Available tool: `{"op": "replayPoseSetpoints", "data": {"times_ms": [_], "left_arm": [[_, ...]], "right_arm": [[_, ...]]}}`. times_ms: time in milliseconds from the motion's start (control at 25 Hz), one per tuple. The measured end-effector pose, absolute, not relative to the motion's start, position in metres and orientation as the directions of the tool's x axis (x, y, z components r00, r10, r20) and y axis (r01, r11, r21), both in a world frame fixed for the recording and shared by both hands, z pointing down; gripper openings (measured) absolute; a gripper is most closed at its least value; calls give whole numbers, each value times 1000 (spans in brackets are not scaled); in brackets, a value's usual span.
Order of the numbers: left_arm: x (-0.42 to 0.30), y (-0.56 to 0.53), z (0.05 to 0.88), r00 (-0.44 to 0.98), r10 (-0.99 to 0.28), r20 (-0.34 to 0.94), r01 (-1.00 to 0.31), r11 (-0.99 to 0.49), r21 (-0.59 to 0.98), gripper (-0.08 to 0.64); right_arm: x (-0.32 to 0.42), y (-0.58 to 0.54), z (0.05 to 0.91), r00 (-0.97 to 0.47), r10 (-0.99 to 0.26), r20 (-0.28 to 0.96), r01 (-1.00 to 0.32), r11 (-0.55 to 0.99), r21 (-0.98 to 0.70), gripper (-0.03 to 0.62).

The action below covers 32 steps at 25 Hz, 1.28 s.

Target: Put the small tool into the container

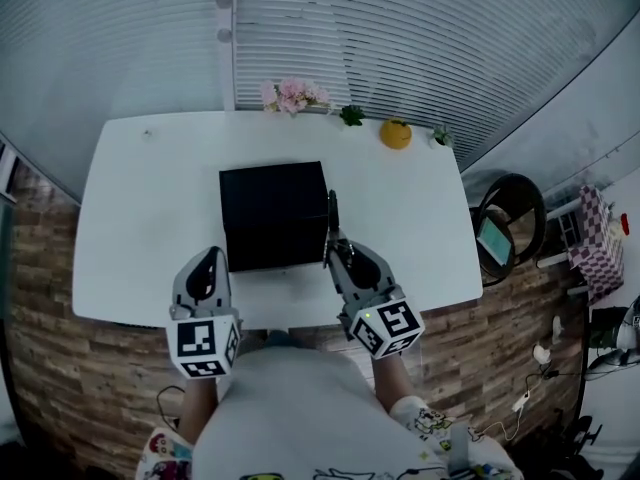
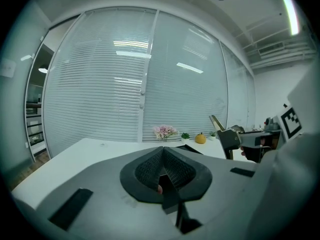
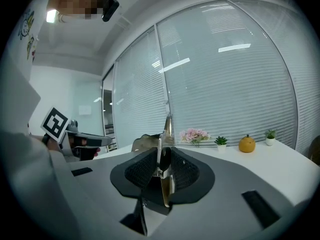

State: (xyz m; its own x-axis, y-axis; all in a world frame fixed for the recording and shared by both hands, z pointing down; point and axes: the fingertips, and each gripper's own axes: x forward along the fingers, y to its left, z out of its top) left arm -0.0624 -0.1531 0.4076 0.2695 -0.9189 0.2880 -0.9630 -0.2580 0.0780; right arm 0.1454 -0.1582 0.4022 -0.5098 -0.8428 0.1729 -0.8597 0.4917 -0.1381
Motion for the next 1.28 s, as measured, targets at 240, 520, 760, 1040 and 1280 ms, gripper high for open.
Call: {"op": "replayPoseSetpoints", "data": {"times_ms": [240, 520, 760, 1040, 1280], "left_arm": [[-69, -160, 407, 269, -918, 290, -963, -258, 79, 6], [-76, -166, 406, 314, -899, 304, -949, -303, 86, 6], [-79, -173, 409, 331, -892, 310, -943, -321, 84, 6], [-80, -177, 410, 331, -889, 315, -943, -321, 87, 6], [-80, -179, 416, 329, -884, 332, -944, -317, 91, 6]], "right_arm": [[136, -165, 403, -525, -833, 176, -851, 508, -135, 83], [125, -169, 404, -499, -843, 202, -867, 483, -126, 81], [119, -174, 405, -488, -848, 205, -873, 474, -116, 81], [117, -179, 405, -500, -837, 221, -865, 494, -86, 81], [112, -186, 412, -527, -810, 259, -844, 534, -49, 81]]}}
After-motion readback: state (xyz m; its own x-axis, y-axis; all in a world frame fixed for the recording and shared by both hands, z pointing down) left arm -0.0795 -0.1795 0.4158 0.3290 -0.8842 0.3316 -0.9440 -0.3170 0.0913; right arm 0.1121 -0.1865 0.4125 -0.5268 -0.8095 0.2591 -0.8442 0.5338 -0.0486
